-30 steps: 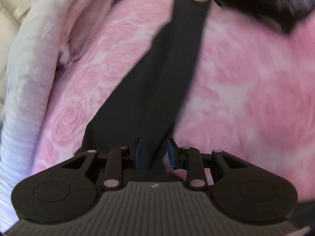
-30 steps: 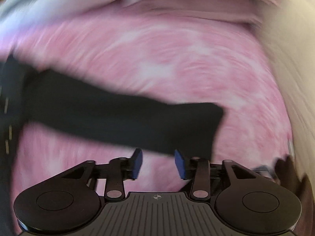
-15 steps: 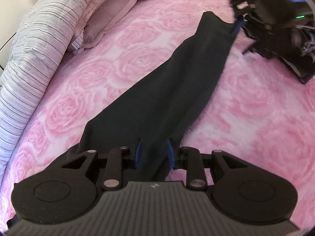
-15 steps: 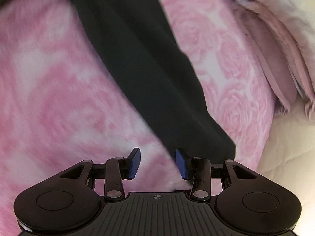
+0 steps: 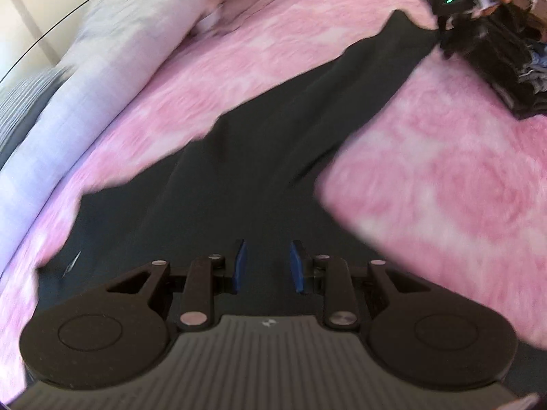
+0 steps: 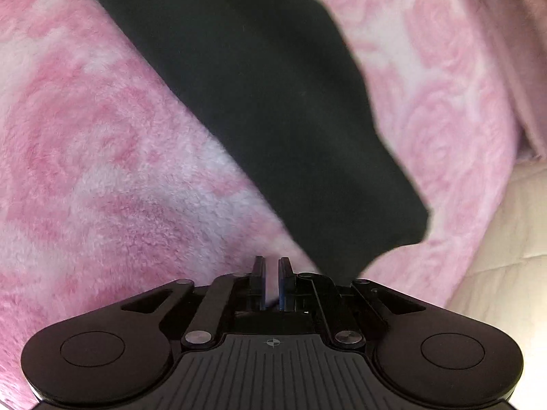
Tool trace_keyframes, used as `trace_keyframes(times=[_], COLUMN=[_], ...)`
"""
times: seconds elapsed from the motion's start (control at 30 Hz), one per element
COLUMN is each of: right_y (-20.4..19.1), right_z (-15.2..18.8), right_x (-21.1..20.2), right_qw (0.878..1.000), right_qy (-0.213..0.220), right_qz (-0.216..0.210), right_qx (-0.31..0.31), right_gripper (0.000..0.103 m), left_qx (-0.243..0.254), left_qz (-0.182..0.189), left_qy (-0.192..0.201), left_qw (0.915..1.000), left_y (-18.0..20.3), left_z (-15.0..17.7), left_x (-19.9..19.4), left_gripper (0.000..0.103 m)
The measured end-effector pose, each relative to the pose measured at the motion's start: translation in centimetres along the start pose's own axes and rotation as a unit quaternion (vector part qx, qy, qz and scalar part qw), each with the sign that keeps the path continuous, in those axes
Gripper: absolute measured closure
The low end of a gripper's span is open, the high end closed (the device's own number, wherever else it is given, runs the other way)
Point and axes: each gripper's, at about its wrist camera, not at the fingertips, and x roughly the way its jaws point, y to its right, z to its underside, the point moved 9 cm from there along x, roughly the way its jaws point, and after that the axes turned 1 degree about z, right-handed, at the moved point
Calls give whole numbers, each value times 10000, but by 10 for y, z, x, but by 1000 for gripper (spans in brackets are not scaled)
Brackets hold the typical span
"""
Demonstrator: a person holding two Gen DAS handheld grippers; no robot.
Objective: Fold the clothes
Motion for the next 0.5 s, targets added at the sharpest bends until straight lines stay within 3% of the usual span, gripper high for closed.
trace_keyframes(times=[0.07,0.2,0.33,0.5], right_y=[4,-8,-63,-146], right_z=[0,-9,-14,1], right_x=[-18,-79,-137,-185], right_qw=[9994,9942,9826,9565], right_qy=[215,984,1602,1972], right_qz=[257,189,-478,-1610], right_qx=[-15,381,812,1423], right_gripper=[97,86,54,51], left_qx=[-265,-837,-1294,-1808], left_qz=[-207,-607,-938,-1011], left_qy=[-207,-592,-1014,-1503], left_qw=[9992,9929,9819,9667], left_y=[-16,-45,-65,-70], left_z=[26,82,151,250], left_x=[-21,-71,-127,-183], left_gripper=[79,77,73,67])
